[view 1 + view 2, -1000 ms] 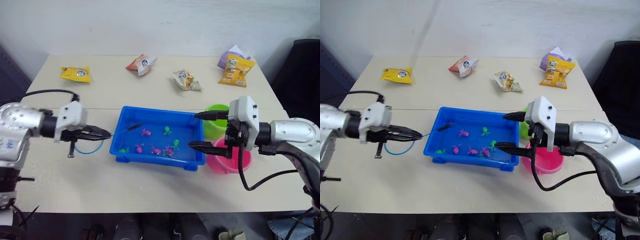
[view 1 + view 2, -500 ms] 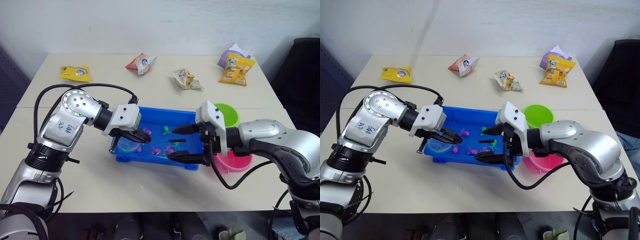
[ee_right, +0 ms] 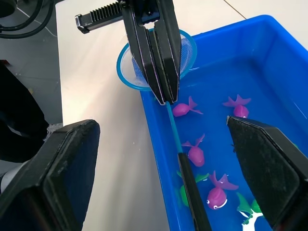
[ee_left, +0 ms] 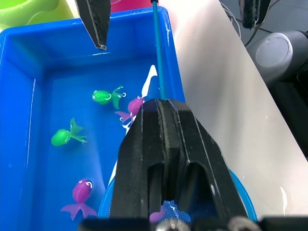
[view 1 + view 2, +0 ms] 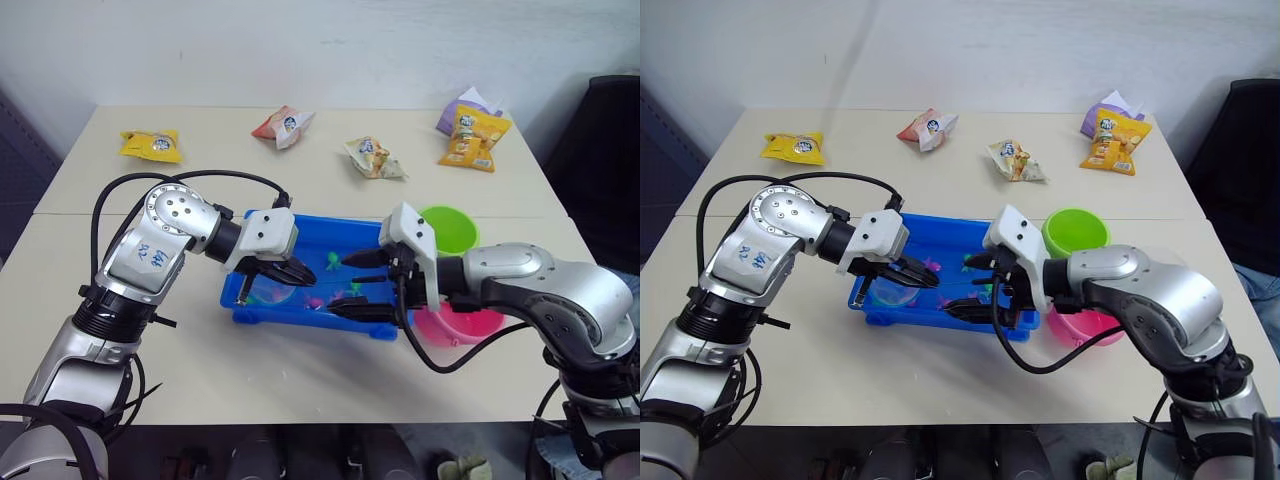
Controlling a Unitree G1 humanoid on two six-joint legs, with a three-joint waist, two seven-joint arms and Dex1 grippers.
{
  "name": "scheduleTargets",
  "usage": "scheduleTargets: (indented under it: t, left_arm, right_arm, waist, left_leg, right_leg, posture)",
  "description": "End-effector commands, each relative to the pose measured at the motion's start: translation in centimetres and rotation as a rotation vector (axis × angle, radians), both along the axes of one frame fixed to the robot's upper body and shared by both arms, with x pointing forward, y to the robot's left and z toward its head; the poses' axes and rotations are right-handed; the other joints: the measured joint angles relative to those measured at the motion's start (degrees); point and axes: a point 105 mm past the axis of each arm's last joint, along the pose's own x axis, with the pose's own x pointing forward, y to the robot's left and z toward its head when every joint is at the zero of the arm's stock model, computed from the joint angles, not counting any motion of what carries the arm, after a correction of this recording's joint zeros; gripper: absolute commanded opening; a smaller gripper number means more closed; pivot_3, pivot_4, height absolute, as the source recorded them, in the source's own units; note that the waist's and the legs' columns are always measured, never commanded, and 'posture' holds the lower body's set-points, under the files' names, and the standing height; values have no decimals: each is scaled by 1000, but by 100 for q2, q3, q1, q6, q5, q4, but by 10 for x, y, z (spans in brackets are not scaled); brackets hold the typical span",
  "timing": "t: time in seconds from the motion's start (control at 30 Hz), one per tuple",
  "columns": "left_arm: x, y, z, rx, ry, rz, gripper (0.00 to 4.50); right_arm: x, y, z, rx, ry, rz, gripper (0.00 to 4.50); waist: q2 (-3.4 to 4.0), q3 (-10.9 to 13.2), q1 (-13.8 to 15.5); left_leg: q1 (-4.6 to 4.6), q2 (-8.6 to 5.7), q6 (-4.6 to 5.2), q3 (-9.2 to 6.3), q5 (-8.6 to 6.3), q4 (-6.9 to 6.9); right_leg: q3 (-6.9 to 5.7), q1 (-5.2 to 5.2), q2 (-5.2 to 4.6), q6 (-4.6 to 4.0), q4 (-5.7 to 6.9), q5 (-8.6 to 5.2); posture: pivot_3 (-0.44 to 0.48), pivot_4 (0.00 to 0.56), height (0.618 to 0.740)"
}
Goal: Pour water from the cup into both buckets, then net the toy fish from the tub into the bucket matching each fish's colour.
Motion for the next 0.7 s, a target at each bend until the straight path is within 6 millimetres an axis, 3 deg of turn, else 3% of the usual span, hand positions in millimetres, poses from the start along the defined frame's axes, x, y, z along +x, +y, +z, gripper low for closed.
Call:
scheduleTargets:
  t: [0.03, 0.07, 0.3, 0.5, 0.6, 0.63, 0.67, 0.7]
  left_arm:
    - [-2, -3, 7, 7, -47, -16, 0]
    - [-2, -3, 7, 8, -47, -16, 0]
    - [-3, -2, 4, 4, -44, -11, 0]
    - [-11, -6, 11, -101, -9, -52, 0]
    - [-8, -5, 27, -242, -32, -28, 1097]
    - [-3, -3, 38, -315, -58, -6, 1192]
    - [0, -2, 46, -363, -74, 8, 1734]
    - [6, 2, 58, -434, -117, 34, 1944]
  right_arm:
    - [-2, 0, 5, 9, -19, 10, 3921]
    - [-2, 0, 5, 11, -17, 11, 3654]
    - [-1, -2, 6, 12, -17, 10, 142]
    - [2, -4, 6, 7, -43, 6, 52]
    - [6, -10, 10, -13, -92, 16, 0]
    - [6, -12, 11, -19, -109, 22, 0]
    - [6, -13, 12, -21, -120, 27, 0]
    - [7, -15, 14, -25, -137, 32, 0]
  waist:
    - [0, 0, 1]
    - [0, 0, 1]
    - [0, 0, 0]
    - [0, 0, -4]
    - [0, 0, 4]
    - [0, 0, 6]
    - [0, 0, 9]
    - [0, 0, 8]
  left_leg:
    - [-1, 0, 0, 0, 0, 2]
    - [-2, -1, 0, 0, 0, 2]
    - [-2, 0, 0, -1, 0, 3]
    - [-3, 0, 0, -1, 0, 4]
    - [-8, 1, 1, -5, 0, 11]
    - [-13, 2, 1, -8, 0, 20]
    - [-15, 1, 2, -9, -1, 26]
    - [-16, 1, 5, -9, -2, 33]
  right_leg:
    - [0, 0, 0, 0, 0, 0]
    - [0, 0, -1, 0, 0, 0]
    - [-1, 0, 0, 1, 0, 0]
    - [-2, -1, 0, 1, 1, 0]
    - [-5, -3, 0, 1, 4, 0]
    - [-8, -3, 0, 1, 5, 0]
    - [-9, -3, -1, 1, 7, 1]
    - [-9, -2, -2, 3, 9, 2]
  posture:
    - [0, 150, 739]
    - [0, 150, 739]
    - [0, 150, 739]
    - [0, 150, 739]
    - [0, 150, 739]
    - [0, 150, 739]
    - [0, 150, 739]
    - [0, 150, 739]
